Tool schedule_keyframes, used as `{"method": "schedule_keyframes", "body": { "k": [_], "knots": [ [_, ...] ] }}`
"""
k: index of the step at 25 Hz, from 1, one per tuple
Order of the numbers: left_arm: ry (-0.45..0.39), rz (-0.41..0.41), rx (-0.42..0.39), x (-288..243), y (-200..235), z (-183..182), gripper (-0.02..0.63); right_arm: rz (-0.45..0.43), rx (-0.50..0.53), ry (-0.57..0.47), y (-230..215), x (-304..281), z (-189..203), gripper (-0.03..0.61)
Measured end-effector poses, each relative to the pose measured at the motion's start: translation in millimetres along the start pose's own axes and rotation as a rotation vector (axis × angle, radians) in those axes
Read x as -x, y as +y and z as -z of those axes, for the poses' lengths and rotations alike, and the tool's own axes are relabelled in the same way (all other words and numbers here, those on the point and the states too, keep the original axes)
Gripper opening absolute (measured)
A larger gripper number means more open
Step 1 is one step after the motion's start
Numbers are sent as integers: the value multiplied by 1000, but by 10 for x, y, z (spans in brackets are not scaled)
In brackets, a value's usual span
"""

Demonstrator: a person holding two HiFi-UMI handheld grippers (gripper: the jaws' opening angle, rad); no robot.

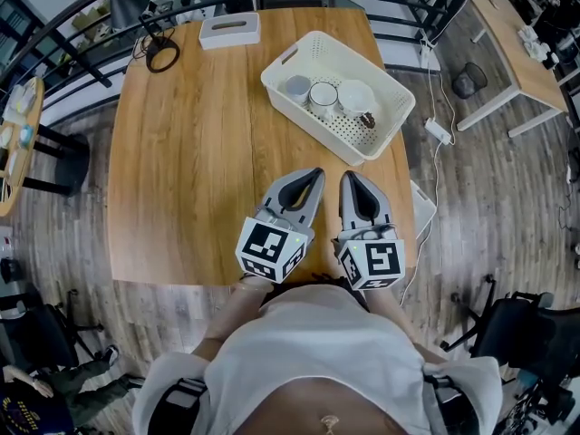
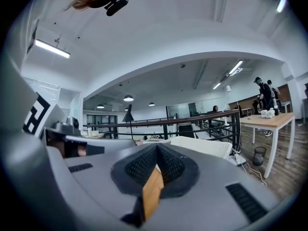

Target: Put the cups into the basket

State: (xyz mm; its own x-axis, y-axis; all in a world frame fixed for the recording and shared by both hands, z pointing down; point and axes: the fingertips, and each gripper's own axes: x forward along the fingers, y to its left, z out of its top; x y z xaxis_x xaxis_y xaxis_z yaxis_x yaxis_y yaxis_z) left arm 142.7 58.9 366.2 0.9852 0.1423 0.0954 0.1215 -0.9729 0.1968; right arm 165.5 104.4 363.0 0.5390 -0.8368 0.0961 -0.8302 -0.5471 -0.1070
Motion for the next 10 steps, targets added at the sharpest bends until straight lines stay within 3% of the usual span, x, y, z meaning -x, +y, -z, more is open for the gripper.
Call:
{"method": "schedule_keyframes", "body": {
  "k": [10],
  "knots": [
    [-5,-28,10,77,88,-14,8,-22,-7,18,110,-61,46,11]
  ]
}}
